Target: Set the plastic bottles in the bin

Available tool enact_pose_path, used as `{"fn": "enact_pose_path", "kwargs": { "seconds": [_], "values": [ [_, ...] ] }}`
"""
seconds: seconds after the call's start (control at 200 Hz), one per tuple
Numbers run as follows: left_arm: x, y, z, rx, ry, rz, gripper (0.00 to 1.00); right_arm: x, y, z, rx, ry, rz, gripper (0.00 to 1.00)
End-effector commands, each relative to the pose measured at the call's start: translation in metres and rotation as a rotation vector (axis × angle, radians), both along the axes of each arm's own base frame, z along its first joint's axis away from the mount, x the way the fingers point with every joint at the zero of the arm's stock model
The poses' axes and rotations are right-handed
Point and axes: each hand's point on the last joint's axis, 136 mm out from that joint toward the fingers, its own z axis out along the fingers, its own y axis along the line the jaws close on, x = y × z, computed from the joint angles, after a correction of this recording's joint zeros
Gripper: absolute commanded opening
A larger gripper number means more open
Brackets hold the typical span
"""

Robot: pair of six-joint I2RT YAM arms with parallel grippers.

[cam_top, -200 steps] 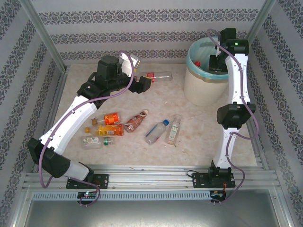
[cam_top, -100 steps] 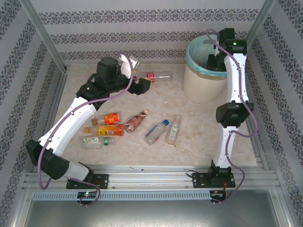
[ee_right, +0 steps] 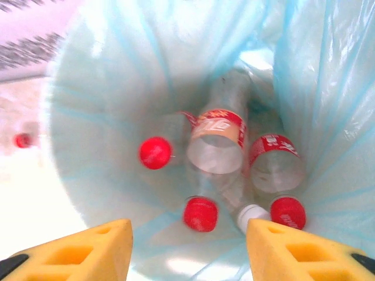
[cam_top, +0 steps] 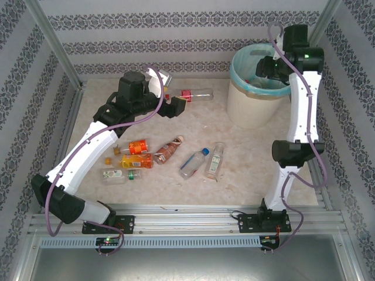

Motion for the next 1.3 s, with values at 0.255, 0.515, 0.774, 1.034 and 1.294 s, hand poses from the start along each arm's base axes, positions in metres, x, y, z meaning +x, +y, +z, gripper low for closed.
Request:
{"fn": "enact_pose_path", "kwargs": {
  "seconds": [0.255, 0.515, 0.774, 1.034, 1.294],
  "values": [
    [0.022, 0.007, -0.004, 0.098, -0.040, 0.072, 0.97, -0.040, 0.066, 0.066, 0.100, -0.230, 0.162, 0.51],
    [0.087, -0.008, -0.056, 0.230, -0.002, 0.060, 0.97, -0.083, 0.132, 0.075, 0.108, -0.443, 0.360, 0.52],
    [0.168, -0.035, -0.136, 0.379, 0.131, 0.038, 0.94, -0.124, 0.142, 0.065, 0.115, -0.555, 0.393, 0.52],
    [0.221, -0.047, -0.195, 0.419, 0.158, 0.042, 0.96, -0.146, 0.138, 0.055, 0.095, -0.582, 0.408, 0.52],
    [0.257, -0.041, -0.243, 0.416, 0.130, 0.121, 1.00, -0.151, 0.148, 0.045, 0.130, -0.560, 0.437, 0.52]
  ]
}}
